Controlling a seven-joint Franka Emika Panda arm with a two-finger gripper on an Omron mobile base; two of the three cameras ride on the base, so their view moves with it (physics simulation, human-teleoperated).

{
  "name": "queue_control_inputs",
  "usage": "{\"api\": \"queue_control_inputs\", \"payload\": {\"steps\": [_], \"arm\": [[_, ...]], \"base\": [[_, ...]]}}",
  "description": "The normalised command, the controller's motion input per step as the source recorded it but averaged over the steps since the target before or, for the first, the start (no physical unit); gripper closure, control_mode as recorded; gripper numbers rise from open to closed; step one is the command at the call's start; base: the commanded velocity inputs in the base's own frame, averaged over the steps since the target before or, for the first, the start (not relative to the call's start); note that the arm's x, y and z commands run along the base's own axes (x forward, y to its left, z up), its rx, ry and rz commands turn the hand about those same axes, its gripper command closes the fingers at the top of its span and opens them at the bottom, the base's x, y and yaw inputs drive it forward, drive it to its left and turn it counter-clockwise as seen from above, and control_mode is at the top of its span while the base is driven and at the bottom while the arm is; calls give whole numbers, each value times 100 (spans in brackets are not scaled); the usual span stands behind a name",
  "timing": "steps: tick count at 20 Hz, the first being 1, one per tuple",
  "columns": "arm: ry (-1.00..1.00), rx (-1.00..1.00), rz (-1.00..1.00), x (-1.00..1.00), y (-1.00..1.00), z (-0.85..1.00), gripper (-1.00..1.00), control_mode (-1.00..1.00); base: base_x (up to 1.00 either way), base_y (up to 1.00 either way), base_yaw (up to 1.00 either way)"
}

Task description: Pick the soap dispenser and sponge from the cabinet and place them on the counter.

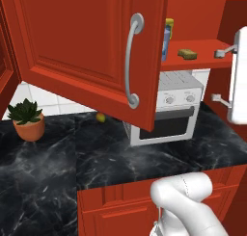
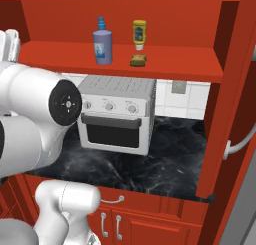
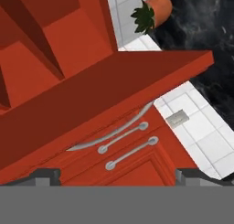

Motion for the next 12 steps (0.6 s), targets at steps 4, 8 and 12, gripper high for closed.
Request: {"api": "queue_control_inputs", "payload": {"steps": [4,8,12], "arm": [[4,0,9,31,1,-9,-100,-100],[0,0,6,14,13,-9,-100,-100],[-1,0,0,17,19,-10,-100,-100]], "base": [[0,0,0],[0,0,0],[0,0,0]]}}
